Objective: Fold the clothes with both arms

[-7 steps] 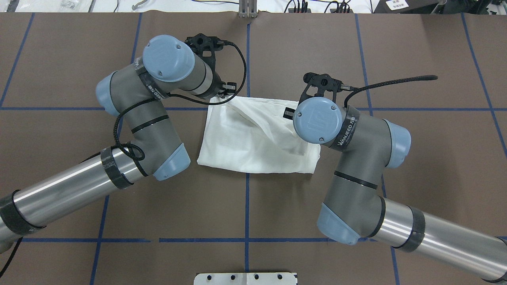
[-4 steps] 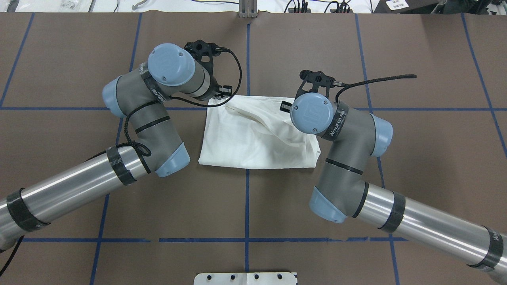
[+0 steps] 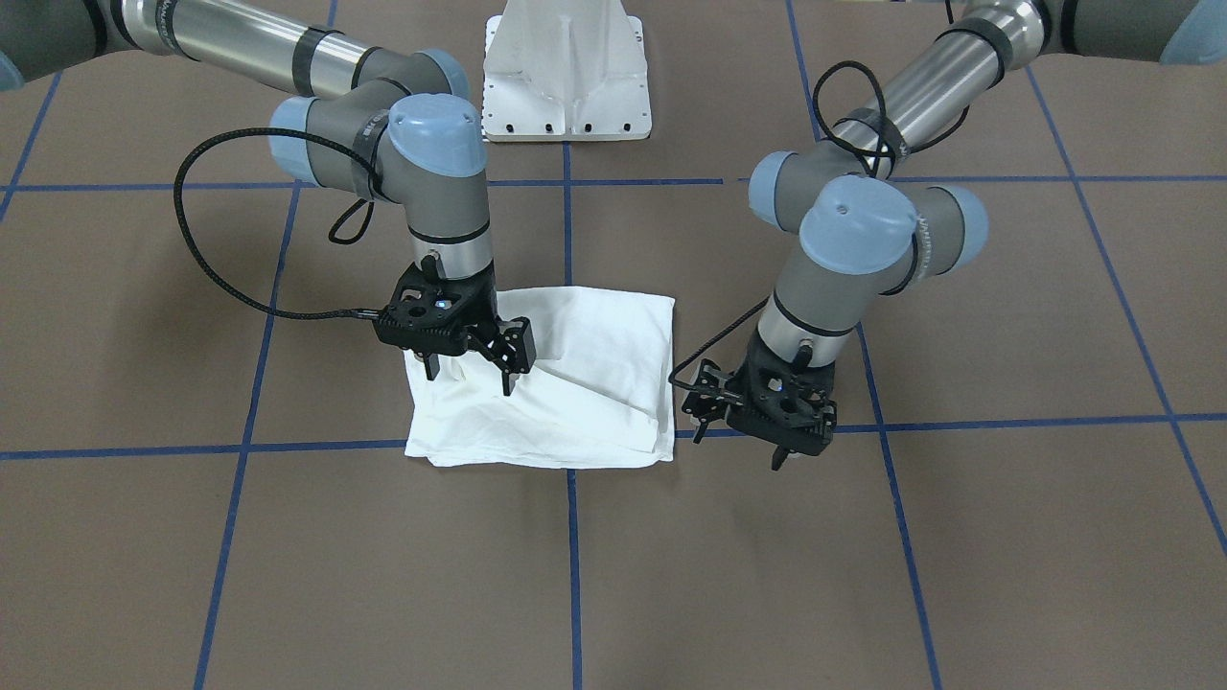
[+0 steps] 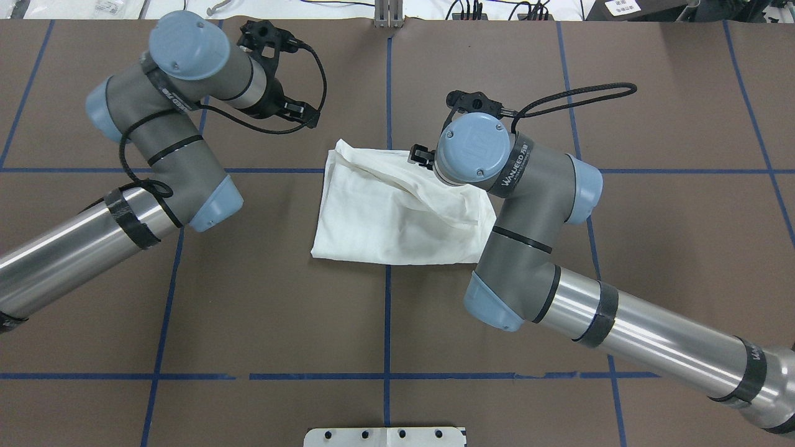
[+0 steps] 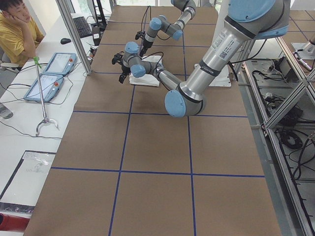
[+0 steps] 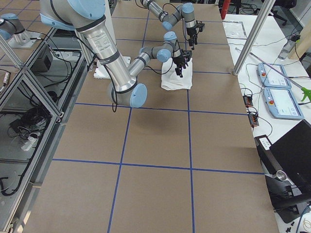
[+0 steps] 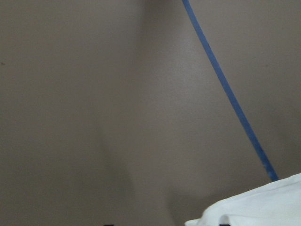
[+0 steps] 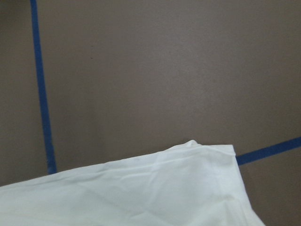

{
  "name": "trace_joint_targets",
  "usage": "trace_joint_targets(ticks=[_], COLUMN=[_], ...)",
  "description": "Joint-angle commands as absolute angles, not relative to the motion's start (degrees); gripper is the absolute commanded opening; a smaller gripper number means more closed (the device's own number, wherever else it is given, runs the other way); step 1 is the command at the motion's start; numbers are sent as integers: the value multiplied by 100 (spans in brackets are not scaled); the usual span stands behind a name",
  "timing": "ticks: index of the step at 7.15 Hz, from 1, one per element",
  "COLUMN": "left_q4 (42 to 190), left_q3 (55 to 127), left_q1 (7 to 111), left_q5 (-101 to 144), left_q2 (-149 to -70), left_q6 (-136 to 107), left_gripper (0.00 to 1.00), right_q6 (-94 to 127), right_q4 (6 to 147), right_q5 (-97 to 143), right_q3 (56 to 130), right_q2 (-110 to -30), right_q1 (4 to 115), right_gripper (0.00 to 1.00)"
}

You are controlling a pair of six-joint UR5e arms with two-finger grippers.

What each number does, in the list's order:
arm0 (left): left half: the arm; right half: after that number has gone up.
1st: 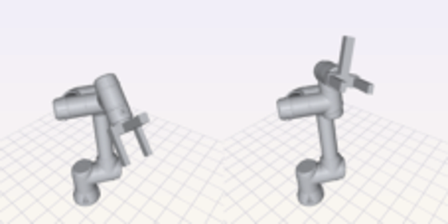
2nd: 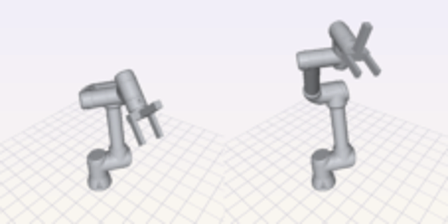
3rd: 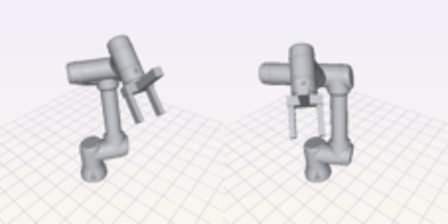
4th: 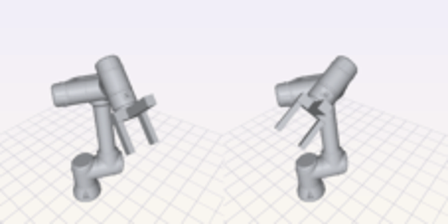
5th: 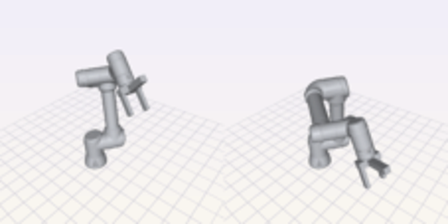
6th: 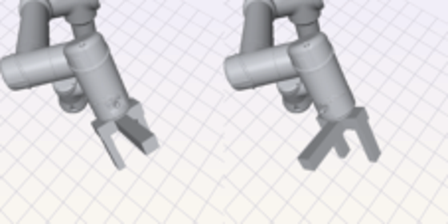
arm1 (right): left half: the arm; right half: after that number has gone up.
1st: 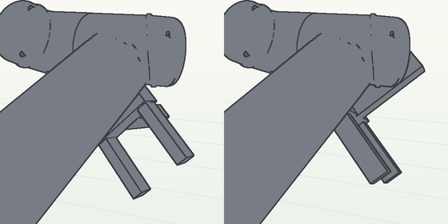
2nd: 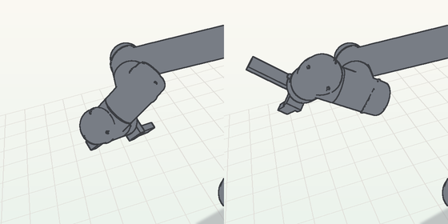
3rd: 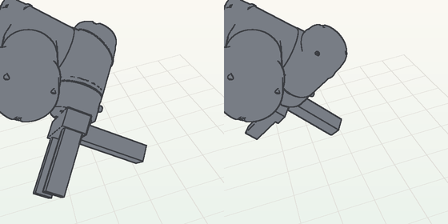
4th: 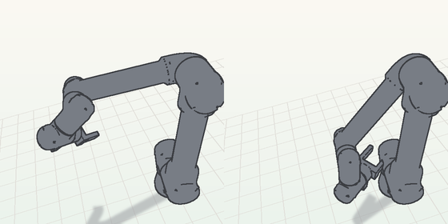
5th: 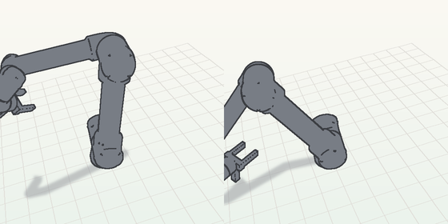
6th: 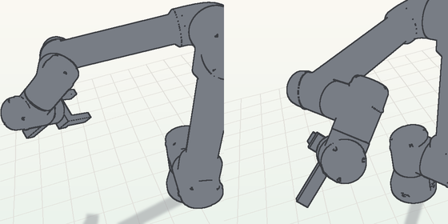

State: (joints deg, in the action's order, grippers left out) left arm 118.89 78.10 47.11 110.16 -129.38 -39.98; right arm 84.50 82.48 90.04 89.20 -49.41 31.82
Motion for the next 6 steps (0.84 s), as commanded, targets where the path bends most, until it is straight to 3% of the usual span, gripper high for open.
trace_joint_targets(ticks=[1,6], left_q4=[12076,12085], left_q3=[7884,7893], left_q1=[4843,4834], left_q5=[11101,11101], left_q2=[-12735,-12700], left_q6=[-3788,-3867], left_gripper=[100,100], right_q6=[9022,9439], right_q4=[8577,8666], right_q5=[8739,7939], right_q3=[8982,8624], right_q2=[-4746,-4746], right_q1=[2605,2144], right_gripper=[100,96])
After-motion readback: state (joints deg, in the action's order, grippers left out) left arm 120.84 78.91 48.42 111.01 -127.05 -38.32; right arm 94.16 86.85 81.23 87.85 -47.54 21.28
